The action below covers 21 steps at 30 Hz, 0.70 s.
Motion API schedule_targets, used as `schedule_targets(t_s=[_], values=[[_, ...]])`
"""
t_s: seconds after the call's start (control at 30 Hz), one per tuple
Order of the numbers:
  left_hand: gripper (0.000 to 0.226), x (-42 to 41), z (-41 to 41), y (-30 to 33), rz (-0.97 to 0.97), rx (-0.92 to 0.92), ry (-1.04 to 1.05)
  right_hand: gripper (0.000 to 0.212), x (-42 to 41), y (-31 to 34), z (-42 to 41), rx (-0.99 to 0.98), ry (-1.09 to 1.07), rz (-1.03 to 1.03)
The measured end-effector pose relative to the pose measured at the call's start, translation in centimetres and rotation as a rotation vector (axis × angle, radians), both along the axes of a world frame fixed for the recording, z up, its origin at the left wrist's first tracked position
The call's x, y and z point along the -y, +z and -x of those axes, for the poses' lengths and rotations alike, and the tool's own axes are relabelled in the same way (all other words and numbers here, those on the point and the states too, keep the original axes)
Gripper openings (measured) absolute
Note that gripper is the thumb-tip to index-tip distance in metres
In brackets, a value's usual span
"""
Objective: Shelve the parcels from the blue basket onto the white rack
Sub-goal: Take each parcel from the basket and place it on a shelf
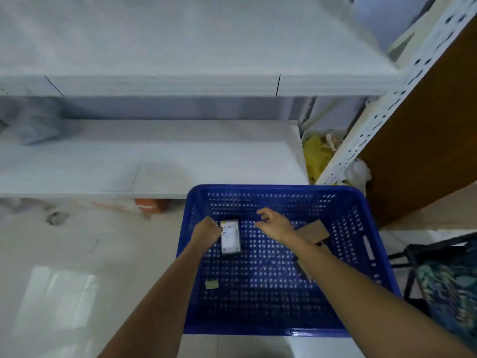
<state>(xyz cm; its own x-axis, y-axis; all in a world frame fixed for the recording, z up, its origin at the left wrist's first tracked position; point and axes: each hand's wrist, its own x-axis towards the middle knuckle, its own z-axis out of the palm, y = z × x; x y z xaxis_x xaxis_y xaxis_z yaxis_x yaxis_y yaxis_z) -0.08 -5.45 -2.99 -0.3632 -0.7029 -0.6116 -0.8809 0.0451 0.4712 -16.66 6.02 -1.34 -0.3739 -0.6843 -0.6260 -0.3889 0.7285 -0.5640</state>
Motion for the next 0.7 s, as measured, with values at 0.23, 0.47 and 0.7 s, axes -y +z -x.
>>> schedule_targets(t_s=[0.23, 0.47, 0.7], values=[[0.047, 1.8, 2.3, -19.3, -0.031, 0.024, 0.051, 0.063, 2.8, -18.3, -1.1, -0.045, 0.044, -0.032], [0.040, 4.0, 4.0, -28.0, -0.082, 0.094, 0.077, 0.032, 5.4, -29.9, -1.7, 0.054, -0.014, -0.033], [0.042, 3.7, 5.0, -30.5, -0.166, -0.062, 0.197, 0.036, 6.1, -31.6, -1.9, 0.140, -0.064, -0.014]])
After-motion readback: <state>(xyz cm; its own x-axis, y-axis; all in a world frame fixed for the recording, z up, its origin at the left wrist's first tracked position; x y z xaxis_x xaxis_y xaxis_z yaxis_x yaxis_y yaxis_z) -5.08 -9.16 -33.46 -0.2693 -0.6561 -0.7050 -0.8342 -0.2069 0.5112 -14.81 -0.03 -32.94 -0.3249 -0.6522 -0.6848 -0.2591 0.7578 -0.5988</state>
